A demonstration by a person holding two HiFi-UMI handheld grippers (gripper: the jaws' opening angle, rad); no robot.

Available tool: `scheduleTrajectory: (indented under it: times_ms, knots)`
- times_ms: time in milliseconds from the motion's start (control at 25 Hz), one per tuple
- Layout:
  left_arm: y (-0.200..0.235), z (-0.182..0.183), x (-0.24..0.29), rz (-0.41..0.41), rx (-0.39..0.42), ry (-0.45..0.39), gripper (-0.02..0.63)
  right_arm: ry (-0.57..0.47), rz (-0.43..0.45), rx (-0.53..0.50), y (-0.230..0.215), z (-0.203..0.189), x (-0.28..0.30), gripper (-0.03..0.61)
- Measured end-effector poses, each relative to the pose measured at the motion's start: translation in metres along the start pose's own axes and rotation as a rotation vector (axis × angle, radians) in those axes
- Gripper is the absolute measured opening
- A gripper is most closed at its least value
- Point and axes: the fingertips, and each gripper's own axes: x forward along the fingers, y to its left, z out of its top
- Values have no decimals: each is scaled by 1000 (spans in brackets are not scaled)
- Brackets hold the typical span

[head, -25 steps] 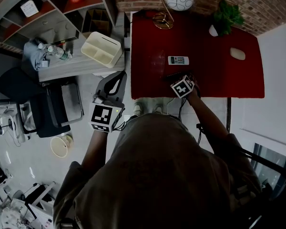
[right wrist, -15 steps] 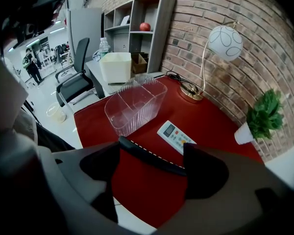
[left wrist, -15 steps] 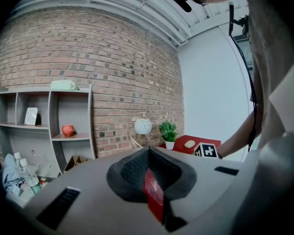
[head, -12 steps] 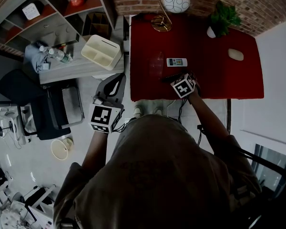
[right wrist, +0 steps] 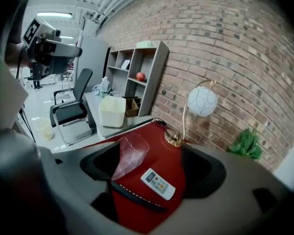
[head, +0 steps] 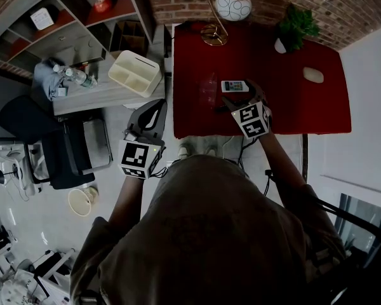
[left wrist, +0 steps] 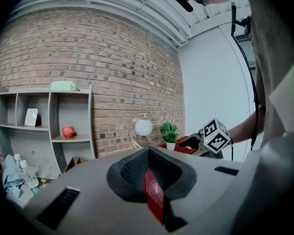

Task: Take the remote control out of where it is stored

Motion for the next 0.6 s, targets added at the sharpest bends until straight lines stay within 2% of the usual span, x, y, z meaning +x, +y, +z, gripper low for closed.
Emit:
scheduleTrajectory:
  times_ms: [200, 600]
  knots:
    - [2, 10, 2, 9, -4, -30, 11, -182, -5, -19, 2, 55, -31, 387]
    - [8, 36, 4, 47, 8, -97, 11, -444, 31, -23, 5, 143, -95, 387]
